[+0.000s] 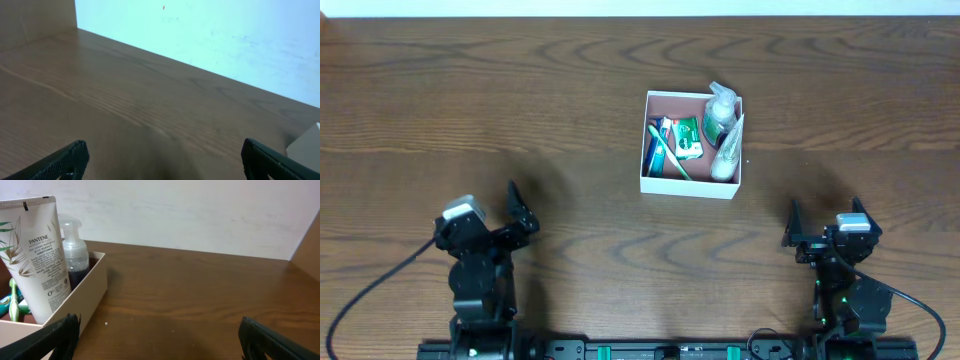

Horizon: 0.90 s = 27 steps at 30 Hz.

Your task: Pack container

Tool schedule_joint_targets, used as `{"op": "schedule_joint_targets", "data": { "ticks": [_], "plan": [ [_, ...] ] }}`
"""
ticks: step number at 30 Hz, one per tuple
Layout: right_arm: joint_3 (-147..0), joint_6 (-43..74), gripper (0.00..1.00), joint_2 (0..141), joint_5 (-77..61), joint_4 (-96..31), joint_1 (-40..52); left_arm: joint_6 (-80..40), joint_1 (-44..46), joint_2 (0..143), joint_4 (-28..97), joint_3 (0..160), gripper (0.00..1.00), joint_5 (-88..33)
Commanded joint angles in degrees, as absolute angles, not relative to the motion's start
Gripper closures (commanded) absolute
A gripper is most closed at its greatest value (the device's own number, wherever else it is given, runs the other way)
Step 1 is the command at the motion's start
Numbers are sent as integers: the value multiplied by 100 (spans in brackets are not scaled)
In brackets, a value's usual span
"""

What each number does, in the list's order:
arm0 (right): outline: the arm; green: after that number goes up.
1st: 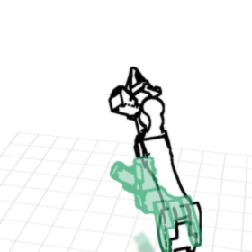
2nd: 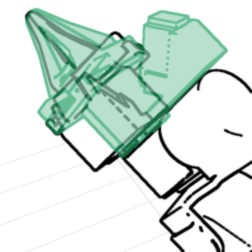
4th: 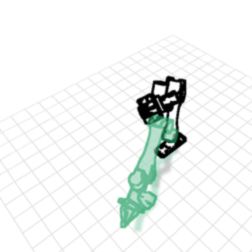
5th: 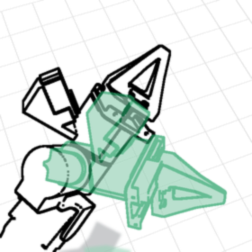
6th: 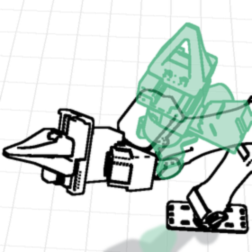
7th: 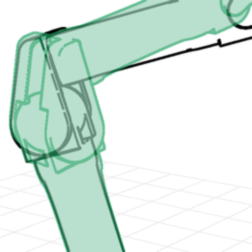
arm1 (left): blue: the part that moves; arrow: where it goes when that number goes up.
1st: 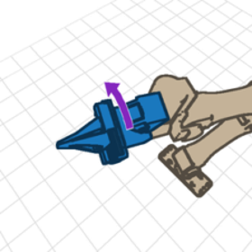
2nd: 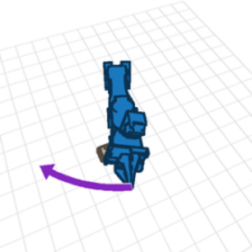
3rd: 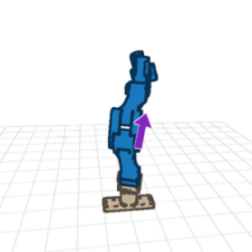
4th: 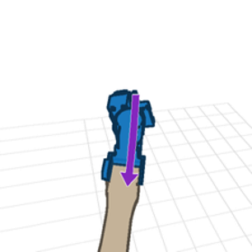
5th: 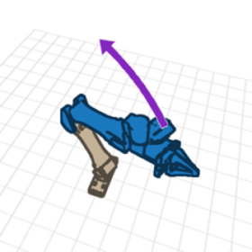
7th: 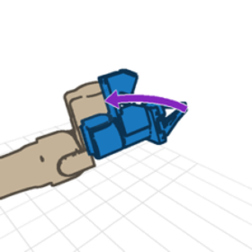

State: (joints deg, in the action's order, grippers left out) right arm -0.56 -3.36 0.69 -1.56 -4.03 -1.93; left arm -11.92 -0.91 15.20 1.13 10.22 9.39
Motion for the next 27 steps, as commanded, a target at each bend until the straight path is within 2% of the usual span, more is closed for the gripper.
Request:
{"op": "schedule_joint_targets", "data": {
  "ticks": [1, 13, 27],
  "plan": [
    [-32, -261, 1, 27, -156, -410, -110, -1052, -86, 1105, 75, 779, 2, 947],
    [-32, -259, 1, 27, -156, -412, -110, -733, -89, 23, 89, 23, 2, 945],
    [-32, -261, 1, 27, -156, -410, -110, -709, -82, 10, 355, 23, 2, 821]
  ]
}}
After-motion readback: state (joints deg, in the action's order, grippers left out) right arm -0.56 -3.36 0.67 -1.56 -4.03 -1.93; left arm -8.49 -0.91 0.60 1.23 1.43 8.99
